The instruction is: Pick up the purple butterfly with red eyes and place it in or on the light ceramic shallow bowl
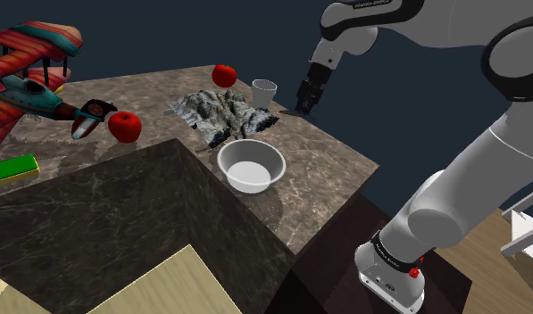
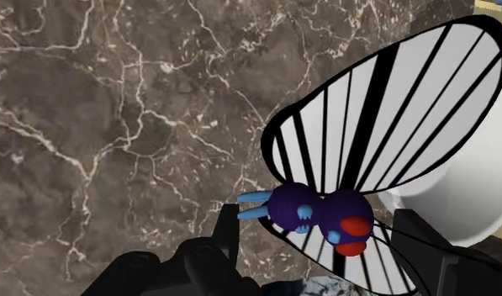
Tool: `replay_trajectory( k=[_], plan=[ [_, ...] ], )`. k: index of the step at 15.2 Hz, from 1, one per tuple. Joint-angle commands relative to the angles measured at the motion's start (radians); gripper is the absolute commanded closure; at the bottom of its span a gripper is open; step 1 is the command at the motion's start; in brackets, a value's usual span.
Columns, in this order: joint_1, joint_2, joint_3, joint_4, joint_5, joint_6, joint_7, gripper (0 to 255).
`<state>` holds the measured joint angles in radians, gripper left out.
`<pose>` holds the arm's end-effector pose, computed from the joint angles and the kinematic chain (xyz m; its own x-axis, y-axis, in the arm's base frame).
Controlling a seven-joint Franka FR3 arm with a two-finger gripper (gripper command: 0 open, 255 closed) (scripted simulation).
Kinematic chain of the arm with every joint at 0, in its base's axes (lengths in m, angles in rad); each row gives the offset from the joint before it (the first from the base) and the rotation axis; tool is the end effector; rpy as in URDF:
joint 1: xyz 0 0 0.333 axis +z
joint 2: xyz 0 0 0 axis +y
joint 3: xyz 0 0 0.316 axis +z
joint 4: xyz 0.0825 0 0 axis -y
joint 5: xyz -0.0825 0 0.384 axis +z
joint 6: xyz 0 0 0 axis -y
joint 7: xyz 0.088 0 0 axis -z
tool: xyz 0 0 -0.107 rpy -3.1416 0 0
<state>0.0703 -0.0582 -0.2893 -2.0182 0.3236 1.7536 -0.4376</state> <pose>0.5102 -0.0865 0.4646 0.9880 0.1397 -0.0653 0.1057 -0.9220 -0.3724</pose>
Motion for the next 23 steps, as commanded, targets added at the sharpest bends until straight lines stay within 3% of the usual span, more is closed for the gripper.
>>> replay_trajectory(
  k=[1,9,17,19,20,21,23],
  plan=[
    [0.023,-0.031,0.027,-0.035,0.005,0.022,0.047,255],
    [0.115,-0.104,0.142,-0.128,0.043,0.11,0.224,255],
    [0.208,-0.108,0.263,-0.147,0.09,0.195,0.399,255],
    [0.209,-0.101,0.264,-0.166,0.094,0.22,0.389,255],
    [0.206,-0.105,0.261,-0.157,0.091,0.206,0.389,0],
    [0.206,-0.105,0.261,-0.157,0.091,0.206,0.389,0],
    [0.207,-0.302,0.361,-0.326,-0.08,0.431,0.591,0]
  ],
)
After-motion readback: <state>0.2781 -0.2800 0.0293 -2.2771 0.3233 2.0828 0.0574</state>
